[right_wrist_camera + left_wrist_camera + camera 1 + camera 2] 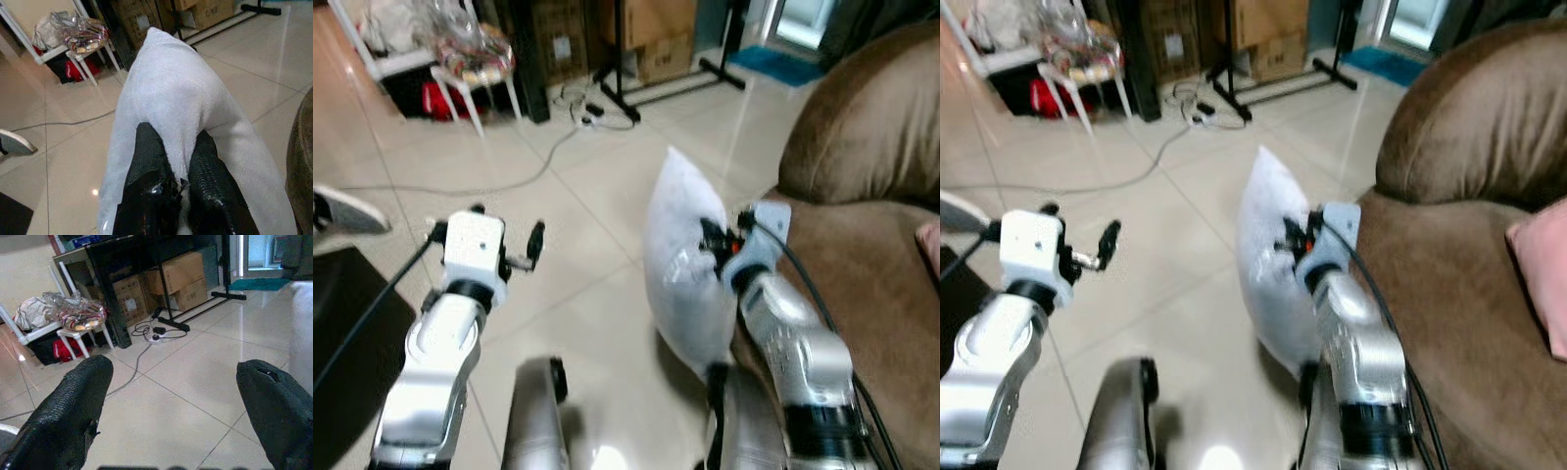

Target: Move the pillow to the sofa from floor

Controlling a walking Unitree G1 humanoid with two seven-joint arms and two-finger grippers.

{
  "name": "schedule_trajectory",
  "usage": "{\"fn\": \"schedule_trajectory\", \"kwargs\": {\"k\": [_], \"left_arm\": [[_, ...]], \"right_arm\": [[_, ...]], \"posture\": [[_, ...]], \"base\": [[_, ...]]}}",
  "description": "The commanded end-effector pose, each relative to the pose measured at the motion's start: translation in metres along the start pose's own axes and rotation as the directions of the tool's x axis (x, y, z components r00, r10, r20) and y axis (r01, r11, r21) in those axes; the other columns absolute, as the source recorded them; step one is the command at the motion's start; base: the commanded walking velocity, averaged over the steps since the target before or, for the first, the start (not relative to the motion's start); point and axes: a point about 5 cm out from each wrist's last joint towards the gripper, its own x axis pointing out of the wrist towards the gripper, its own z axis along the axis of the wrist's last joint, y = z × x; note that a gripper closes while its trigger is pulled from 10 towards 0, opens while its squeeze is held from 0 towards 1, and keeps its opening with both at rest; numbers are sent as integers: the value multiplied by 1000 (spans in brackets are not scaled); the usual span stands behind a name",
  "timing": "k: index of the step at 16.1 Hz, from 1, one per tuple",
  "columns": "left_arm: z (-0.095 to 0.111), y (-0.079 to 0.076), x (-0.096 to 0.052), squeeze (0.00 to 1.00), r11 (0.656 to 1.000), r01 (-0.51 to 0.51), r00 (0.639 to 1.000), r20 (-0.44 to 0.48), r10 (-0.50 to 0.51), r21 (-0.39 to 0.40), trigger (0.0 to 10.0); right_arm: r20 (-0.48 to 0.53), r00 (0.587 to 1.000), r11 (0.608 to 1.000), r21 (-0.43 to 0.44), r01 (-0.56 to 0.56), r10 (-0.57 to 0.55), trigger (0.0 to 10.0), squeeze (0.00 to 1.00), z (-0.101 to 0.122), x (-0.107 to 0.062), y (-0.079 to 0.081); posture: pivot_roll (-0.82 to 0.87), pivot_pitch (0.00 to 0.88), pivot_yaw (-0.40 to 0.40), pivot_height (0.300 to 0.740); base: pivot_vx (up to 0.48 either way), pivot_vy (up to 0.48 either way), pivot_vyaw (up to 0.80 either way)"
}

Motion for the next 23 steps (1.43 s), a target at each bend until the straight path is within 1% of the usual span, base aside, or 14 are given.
{"fn": "schedule_trajectory", "kwargs": {"k": [1, 2, 6, 8, 10, 11, 12, 14, 15, 16, 18, 23], "left_arm": [[2, -2, 5, 239, 1000, 3, 1000, 10, -3, 8, 10000], [3, -6, 7, 243, 1000, 11, 1000, 15, -11, 6, 10000], [3, 0, 4, 239, 1000, 7, 1000, -2, -7, 8, 10000], [7, 3, 8, 231, 999, 2, 1000, 23, -3, 34, 10000], [10, 4, 13, 231, 999, 3, 999, 38, -4, 33, 10000], [11, 5, 13, 216, 1000, 1, 999, 40, -2, 17, 10000], [10, 5, 12, 173, 1000, -3, 999, 35, 3, 0, 10000], [7, 4, 8, 129, 1000, 5, 1000, 22, -5, 13, 10000], [5, 2, 6, 133, 1000, 4, 1000, 21, -5, 16, 10000], [5, 2, 5, 137, 1000, 3, 1000, 22, -4, 19, 10000], [5, 2, 5, 141, 1000, 9, 1000, 26, -10, 20, 10000], [7, -4, 9, 141, 999, 34, 999, 37, -34, 12, 10000]], "right_arm": [[67, 998, 1000, -9, -1, 1, 10000, 0, 15, -4, 2], [65, 998, 1000, -5, 12, -12, 10000, 0, 13, -6, -1], [64, 998, 1000, 8, 28, -29, 10000, 0, 11, -7, 2], [87, 995, 998, 31, 54, -57, 10000, 0, 14, -9, 1], [98, 993, 998, 39, 57, -60, 10000, 0, 16, -8, 2], [97, 993, 998, 39, 56, -60, 10000, 0, 17, -7, 3], [92, 994, 998, 37, 56, -59, 10000, 0, 16, -6, 3], [87, 995, 998, 34, 53, -56, 10000, 0, 16, -6, 3], [82, 995, 998, 29, 51, -53, 10000, 0, 16, -5, 2], [79, 995, 998, 25, 51, -53, 10000, 0, 15, -5, 1], [79, 995, 998, 25, 53, -55, 10000, 0, 16, -5, 1], [77, 994, 997, 27, 77, -79, 10000, 0, 13, -11, -5]], "posture": [[-71, 0, 31, 571], [-70, 0, 33, 581], [-59, 0, 53, 626], [-71, 0, 81, 651], [-68, 0, 80, 666], [-62, 0, 71, 681], [-55, 0, 59, 691], [-55, 0, 59, 701], [-55, 0, 59, 711], [-39, 0, 36, 721], [-50, 0, 41, 740], [-74, 0, 56, 740]], "base": [[0, 0, 0], [0, 0, 0], [0, 0, 0], [0, 0, 0], [0, 0, 0], [0, 0, 0], [0, 0, 0], [0, 0, 0], [0, 0, 0], [0, 0, 0], [0, 0, 0], [0, 0, 0]]}}
